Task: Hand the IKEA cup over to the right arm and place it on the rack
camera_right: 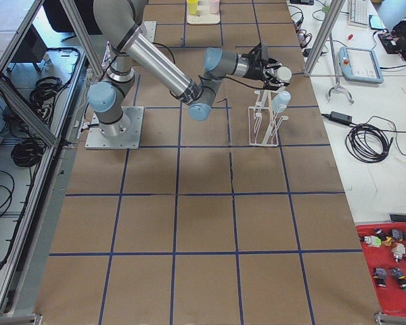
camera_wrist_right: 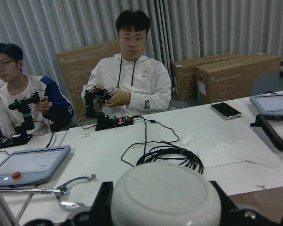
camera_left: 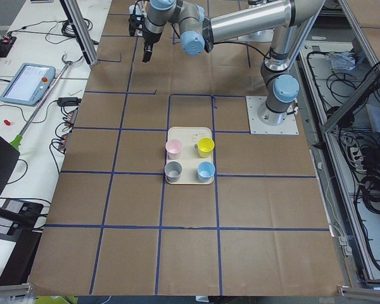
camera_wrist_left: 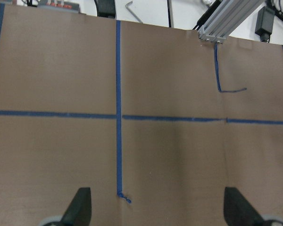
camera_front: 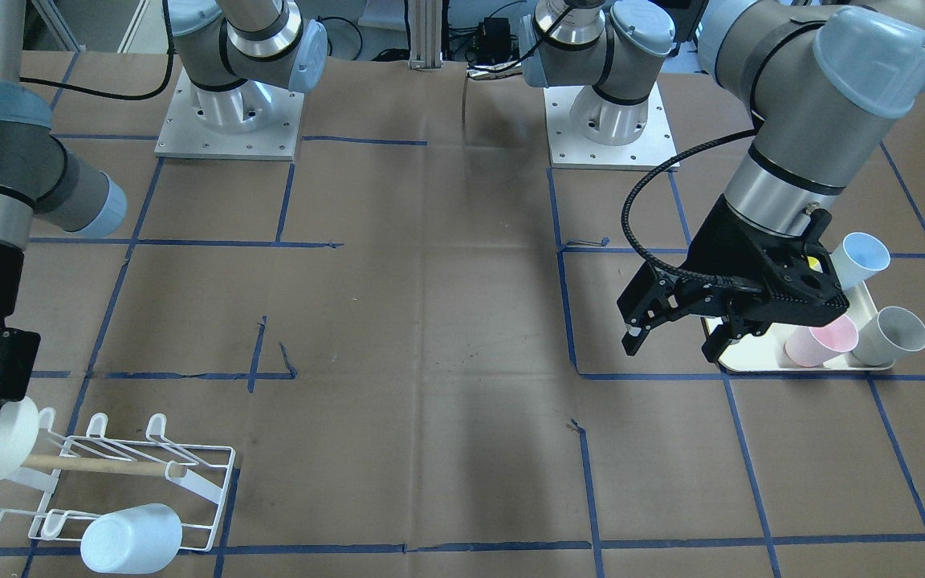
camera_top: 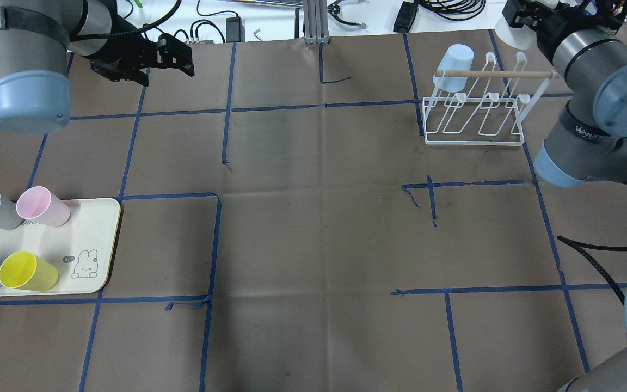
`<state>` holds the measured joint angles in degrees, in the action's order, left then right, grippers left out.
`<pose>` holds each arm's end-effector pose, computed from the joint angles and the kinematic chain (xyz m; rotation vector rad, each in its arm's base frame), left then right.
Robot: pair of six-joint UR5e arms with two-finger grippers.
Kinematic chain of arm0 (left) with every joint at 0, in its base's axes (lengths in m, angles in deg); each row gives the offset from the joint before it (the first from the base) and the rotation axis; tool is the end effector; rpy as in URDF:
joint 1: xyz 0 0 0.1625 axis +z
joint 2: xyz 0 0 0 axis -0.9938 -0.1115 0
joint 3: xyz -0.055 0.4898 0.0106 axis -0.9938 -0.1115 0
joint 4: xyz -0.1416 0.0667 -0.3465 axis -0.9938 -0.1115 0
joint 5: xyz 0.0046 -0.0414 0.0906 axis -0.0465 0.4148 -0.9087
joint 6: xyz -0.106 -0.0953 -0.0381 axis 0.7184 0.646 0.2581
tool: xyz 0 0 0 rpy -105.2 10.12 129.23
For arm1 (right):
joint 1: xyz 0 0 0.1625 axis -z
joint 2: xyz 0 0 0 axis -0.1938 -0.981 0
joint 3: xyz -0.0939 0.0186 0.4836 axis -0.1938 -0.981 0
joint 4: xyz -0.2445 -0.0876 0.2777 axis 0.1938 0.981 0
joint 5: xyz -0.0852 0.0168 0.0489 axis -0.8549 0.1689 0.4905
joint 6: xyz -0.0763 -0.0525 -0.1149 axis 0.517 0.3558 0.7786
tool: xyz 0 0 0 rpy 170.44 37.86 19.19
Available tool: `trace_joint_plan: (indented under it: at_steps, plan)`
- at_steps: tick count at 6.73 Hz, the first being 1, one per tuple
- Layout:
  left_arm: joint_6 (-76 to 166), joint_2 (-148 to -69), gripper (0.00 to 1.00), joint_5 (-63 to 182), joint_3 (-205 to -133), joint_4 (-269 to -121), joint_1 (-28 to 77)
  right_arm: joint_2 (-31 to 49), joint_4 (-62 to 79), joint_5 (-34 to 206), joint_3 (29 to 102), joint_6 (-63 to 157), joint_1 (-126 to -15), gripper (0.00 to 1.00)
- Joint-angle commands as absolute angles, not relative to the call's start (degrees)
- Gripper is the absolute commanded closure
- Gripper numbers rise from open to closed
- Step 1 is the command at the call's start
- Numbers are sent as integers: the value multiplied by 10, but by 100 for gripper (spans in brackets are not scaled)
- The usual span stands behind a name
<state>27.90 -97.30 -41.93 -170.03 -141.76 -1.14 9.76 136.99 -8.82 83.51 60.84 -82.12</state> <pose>-0.1067 -0.5717 0.4725 0.0366 -2.9578 0.4382 -0.0284 -0.6294 0.4390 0.1790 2.4424 -1.8391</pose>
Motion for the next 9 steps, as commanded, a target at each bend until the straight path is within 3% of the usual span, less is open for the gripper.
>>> trace_joint_plan:
  at_steps: [1,4,9]
  plan:
    - [284,-956,0,-509,-1676,-1526,-55,144,1303,-82,788,724,-783,91]
    - [281,-908,0,-519,-1698,-1550,-73,207,1296,-58,713,773,-782,92]
    - [264,-909,0,-536,-1675,-1591,-34,232,1329,-60,715,769,-804,92]
